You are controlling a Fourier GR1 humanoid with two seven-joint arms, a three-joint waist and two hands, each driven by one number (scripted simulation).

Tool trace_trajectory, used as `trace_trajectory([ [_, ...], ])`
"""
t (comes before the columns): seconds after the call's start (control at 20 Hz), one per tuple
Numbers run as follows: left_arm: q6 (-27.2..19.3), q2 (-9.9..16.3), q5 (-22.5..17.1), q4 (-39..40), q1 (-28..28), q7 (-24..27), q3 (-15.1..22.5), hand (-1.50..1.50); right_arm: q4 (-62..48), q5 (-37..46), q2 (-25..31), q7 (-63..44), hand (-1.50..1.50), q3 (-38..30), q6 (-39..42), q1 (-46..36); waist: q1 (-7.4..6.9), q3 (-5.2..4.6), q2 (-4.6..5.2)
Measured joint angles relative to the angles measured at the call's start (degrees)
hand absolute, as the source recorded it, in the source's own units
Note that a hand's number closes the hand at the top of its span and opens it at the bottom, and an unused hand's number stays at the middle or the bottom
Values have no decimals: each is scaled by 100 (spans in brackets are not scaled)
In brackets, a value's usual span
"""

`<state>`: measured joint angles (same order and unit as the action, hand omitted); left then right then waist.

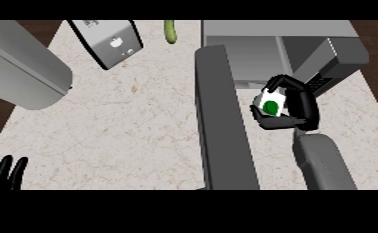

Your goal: Pick up the milk, place it into the microwave and close the microwave

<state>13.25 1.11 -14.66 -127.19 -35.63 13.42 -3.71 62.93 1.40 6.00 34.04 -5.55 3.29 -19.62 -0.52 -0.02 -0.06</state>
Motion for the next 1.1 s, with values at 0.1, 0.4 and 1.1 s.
trace_trajectory([
  [0.1,-52,-42,56,-32,-85,59,100,-150,-136,82,-26,-147,150,12,-133,-218,-9,0,1],
  [0.4,109,125,-168,63,72,-19,-208,-150,-1606,211,56,-155,150,-266,-388,-1531,-86,4,33],
  [1.1,347,218,-285,321,490,-85,-313,-150,-4353,507,364,639,150,-757,-1038,-3599,-354,14,161],
])
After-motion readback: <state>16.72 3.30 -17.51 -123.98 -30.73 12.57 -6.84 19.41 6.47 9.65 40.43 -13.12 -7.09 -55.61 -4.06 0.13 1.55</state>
